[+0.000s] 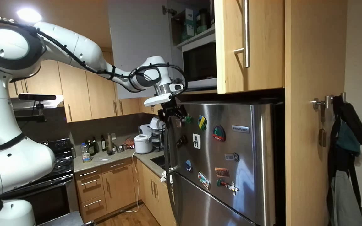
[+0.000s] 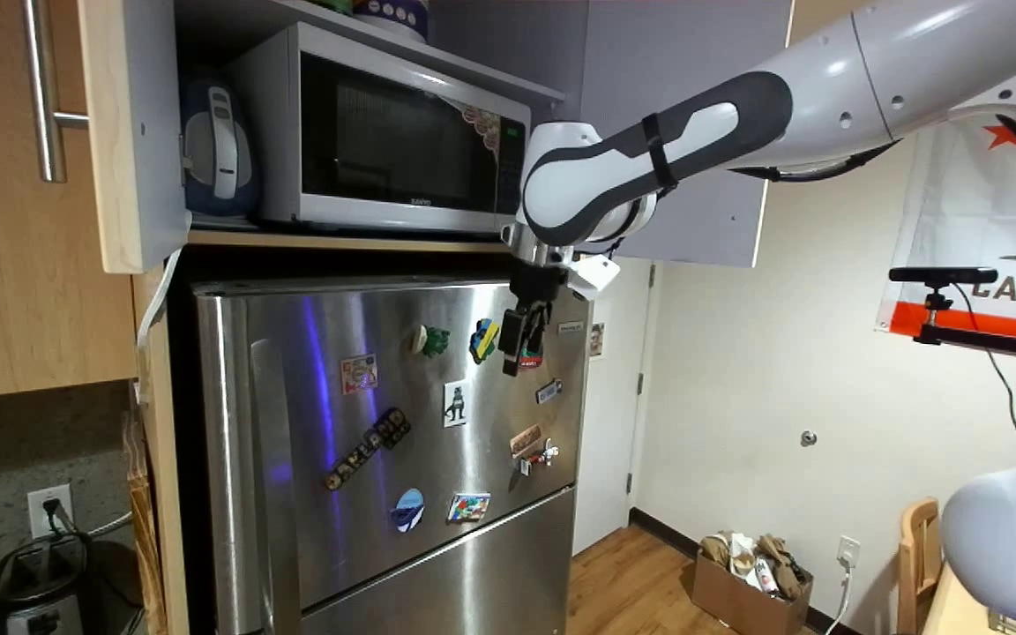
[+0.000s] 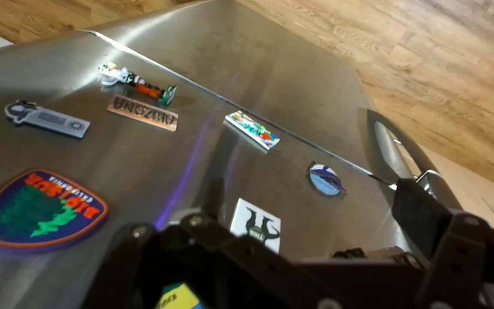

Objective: Close the microwave

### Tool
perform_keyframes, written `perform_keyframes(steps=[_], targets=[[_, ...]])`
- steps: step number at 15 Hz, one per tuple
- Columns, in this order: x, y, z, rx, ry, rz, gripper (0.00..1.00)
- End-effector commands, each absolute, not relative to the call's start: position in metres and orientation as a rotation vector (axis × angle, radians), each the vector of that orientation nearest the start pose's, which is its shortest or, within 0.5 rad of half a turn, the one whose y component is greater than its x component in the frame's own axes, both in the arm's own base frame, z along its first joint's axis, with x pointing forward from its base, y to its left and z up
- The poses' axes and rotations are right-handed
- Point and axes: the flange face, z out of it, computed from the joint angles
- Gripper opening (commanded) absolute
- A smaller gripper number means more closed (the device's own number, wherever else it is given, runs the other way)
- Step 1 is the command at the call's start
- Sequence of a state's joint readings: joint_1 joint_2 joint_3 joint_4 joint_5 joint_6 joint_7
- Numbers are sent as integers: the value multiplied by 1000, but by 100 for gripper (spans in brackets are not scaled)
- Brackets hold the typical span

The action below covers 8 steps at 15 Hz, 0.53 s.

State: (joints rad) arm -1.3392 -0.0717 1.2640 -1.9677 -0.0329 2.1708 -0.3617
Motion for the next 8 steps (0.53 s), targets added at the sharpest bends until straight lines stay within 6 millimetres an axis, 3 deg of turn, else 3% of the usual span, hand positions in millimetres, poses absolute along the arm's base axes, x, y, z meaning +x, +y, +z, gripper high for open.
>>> perform_keyframes(steps=[1,8], targets=[[553,-28,491,-3169,-640,-311,100],[487,-27,482,-3069,-750,-318,100]])
